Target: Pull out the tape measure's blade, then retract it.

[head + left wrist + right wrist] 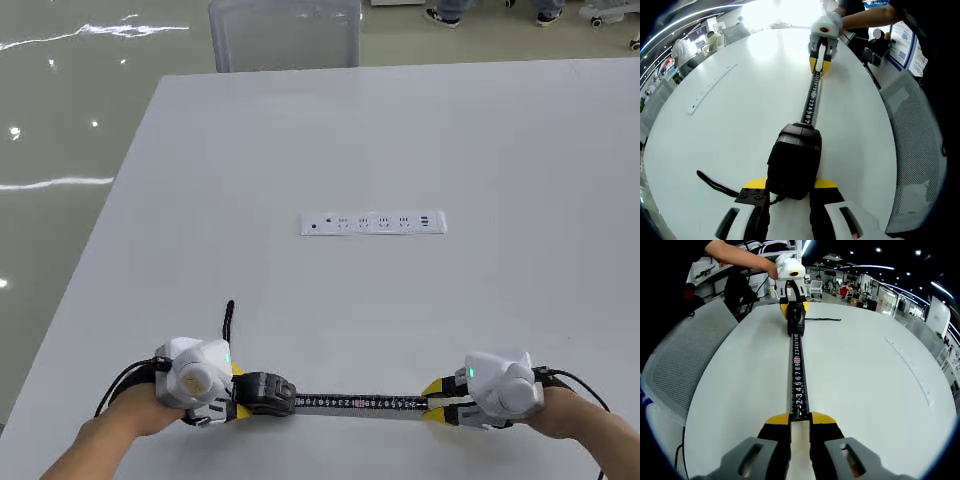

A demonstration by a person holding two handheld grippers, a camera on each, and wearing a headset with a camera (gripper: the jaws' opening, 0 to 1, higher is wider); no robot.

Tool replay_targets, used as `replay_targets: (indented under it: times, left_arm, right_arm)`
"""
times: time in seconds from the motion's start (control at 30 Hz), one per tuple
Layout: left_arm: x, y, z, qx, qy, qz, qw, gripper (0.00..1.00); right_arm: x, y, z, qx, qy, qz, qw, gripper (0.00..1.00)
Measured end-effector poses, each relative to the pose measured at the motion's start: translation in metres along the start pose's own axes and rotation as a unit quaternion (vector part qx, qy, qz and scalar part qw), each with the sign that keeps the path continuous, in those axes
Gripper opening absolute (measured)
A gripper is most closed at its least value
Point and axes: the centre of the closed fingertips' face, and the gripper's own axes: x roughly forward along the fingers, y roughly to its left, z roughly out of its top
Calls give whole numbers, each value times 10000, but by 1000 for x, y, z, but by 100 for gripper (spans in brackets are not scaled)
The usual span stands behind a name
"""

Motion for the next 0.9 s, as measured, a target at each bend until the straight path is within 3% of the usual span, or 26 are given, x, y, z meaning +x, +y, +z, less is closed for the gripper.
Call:
replay_targets:
  times: [0.27,0.3,0.63,0.9]
  left_arm:
    - [0,0,1,-3,-7,-2,10000,28]
    - [1,0,2,4,-18,-8,10000,28]
    - [1,0,2,-5,6,-12,10000,28]
    - [2,1,2,-24,37,39,10000,29]
  right_arm:
    - [-5,-1,-8,18,64,-15,10000,11]
    - [-12,-1,-17,25,167,-30,9999,11]
    - [-32,-1,-42,149,371,-166,9991,11]
    - [-28,2,-41,149,469,-179,9986,13]
